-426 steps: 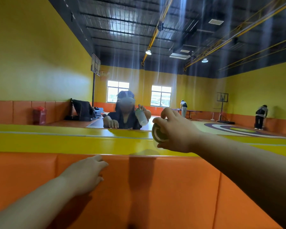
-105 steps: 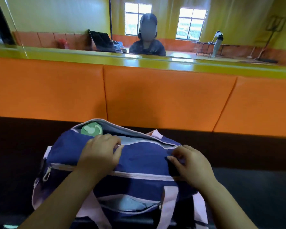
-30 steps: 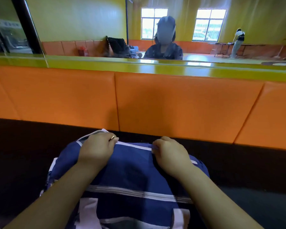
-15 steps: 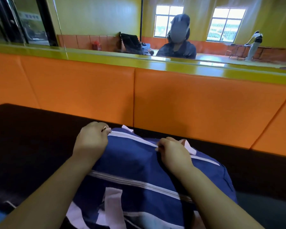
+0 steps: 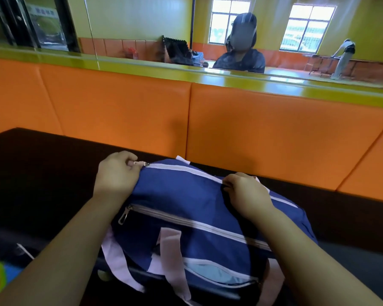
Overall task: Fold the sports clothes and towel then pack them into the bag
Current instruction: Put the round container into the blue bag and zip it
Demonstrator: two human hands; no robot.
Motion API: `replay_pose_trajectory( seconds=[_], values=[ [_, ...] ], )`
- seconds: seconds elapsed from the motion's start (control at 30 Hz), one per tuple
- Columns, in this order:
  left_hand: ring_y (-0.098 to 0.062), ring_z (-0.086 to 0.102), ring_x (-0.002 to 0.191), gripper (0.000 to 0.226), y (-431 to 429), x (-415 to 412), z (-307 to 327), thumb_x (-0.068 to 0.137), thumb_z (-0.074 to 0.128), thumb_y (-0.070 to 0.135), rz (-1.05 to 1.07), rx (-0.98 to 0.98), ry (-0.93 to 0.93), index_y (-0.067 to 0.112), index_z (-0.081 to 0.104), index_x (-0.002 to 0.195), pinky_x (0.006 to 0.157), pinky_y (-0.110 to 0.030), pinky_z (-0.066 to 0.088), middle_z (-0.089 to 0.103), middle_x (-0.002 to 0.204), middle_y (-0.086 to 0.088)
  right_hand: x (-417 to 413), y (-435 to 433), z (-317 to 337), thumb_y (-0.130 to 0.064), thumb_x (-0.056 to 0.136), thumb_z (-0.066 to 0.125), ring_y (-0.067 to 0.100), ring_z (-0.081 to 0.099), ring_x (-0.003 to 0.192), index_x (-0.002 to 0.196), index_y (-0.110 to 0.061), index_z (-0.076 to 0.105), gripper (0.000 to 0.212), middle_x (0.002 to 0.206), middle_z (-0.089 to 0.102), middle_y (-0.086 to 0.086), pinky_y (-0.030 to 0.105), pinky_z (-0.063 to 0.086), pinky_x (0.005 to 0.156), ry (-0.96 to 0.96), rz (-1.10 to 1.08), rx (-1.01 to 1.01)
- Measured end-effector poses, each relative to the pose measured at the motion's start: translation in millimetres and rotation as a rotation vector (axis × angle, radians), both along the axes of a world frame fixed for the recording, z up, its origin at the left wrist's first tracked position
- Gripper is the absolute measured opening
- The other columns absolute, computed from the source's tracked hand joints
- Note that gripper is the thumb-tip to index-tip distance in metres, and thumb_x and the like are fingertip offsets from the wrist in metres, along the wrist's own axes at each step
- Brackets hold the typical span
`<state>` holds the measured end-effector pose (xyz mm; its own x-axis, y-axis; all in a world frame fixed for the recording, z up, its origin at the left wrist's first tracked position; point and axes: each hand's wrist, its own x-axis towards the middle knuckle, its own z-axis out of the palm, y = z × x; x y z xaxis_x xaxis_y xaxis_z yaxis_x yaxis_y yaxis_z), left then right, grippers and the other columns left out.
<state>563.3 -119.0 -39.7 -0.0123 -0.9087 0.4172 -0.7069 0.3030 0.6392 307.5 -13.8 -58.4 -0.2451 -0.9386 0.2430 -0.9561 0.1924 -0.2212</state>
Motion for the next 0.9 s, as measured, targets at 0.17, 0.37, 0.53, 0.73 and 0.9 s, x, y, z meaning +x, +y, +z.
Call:
replay_pose_trajectory(
  seconds=[0.17,0.37,0.53,0.73,0.9],
  values=[
    [-0.013,0.054,0.08,0.019,33.5,2.8,-3.7,0.082,0.069,0.015,-0.067,-0.19,0.059,0.008,0.067,0.099,0.073,-0.02,0.038,0.058,0.092,-0.003,-5.2,32.8,-3.2,-0.027,0.089,0.061,0.029,0.056,0.102,0.109,-0.02,0.066,0.021,0.108,0.064,-0.001,0.04,0.05,0.073,-0.012,0.015,-0.19],
    [-0.009,0.052,0.071,0.01,89.2,-24.5,-26.9,0.077,0.071,0.013,-0.28,-0.334,0.107,0.007,0.067,0.084,0.069,-0.015,0.041,0.06,0.08,-0.001,-3.0,93.6,-21.6,-0.02,0.082,0.068,0.032,0.062,0.085,0.093,-0.016,0.068,0.011,0.09,0.066,0.004,0.043,0.053,0.067,-0.082,0.005,-0.39],
    [-0.008,0.051,0.071,0.007,136.9,-59.5,-62.8,0.072,0.067,0.02,-0.458,-0.235,0.099,0.016,0.065,0.077,0.066,-0.02,0.042,0.06,0.076,0.005,-1.0,144.5,-51.0,-0.029,0.078,0.065,0.028,0.059,0.076,0.092,-0.021,0.068,0.016,0.087,0.063,-0.001,0.041,0.05,0.063,-0.036,0.021,-0.398],
    [-0.016,0.053,0.074,0.007,176.1,-97.1,-107.4,0.076,0.06,0.025,-0.694,-0.198,-0.088,0.019,0.063,0.078,0.071,-0.021,0.038,0.059,0.077,0.005,-8.7,183.6,-89.2,-0.033,0.064,0.08,0.03,0.055,0.087,0.11,-0.031,0.056,0.052,0.104,0.057,0.0,0.041,0.051,0.061,0.026,-0.093,-0.18],
    [-0.023,0.054,0.07,0.019,192.6,-119.9,-129.6,0.072,0.051,0.022,-0.769,-0.207,-0.255,0.022,0.065,0.085,0.067,-0.028,0.039,0.057,0.08,0.003,-13.2,184.4,-88.9,-0.033,0.083,0.066,0.027,0.051,0.106,0.123,-0.029,0.046,0.045,0.116,0.05,-0.001,0.038,0.044,0.079,-0.203,-0.242,-0.058]
  ],
)
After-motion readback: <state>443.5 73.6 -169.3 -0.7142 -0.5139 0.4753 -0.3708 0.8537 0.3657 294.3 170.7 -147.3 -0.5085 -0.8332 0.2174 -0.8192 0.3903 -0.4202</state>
